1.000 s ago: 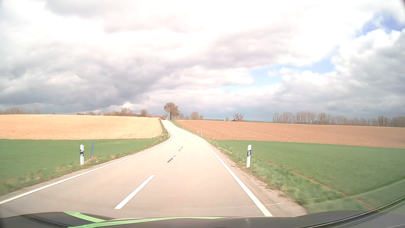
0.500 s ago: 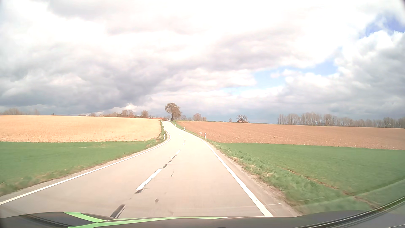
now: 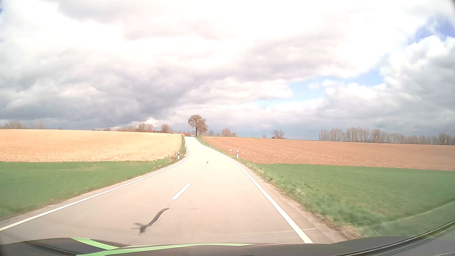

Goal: Follow the waypoints while adhering to traffic rules and regulations

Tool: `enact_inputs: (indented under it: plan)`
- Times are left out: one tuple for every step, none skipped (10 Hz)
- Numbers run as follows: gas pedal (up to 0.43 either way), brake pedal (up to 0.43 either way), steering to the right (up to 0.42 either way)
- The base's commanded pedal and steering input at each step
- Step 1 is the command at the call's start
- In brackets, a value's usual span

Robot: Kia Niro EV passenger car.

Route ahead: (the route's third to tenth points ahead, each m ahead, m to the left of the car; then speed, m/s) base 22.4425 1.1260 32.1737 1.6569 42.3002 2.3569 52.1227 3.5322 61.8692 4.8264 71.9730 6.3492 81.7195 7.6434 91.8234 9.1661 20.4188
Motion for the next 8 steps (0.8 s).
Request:
enact_inputs:
  plan:
    - [0.13,0.0,-0.01]
    - [0.138,0.0,-0.01]
    - [0.15,0.0,-0.01]
    - [0.157,0.0,-0.01]
    - [0.157,0.0,-0.01]
    - [0.169,0.0,-0.01]
    - [0.169,0.0,-0.01]
    - [0.169,0.0,-0.01]
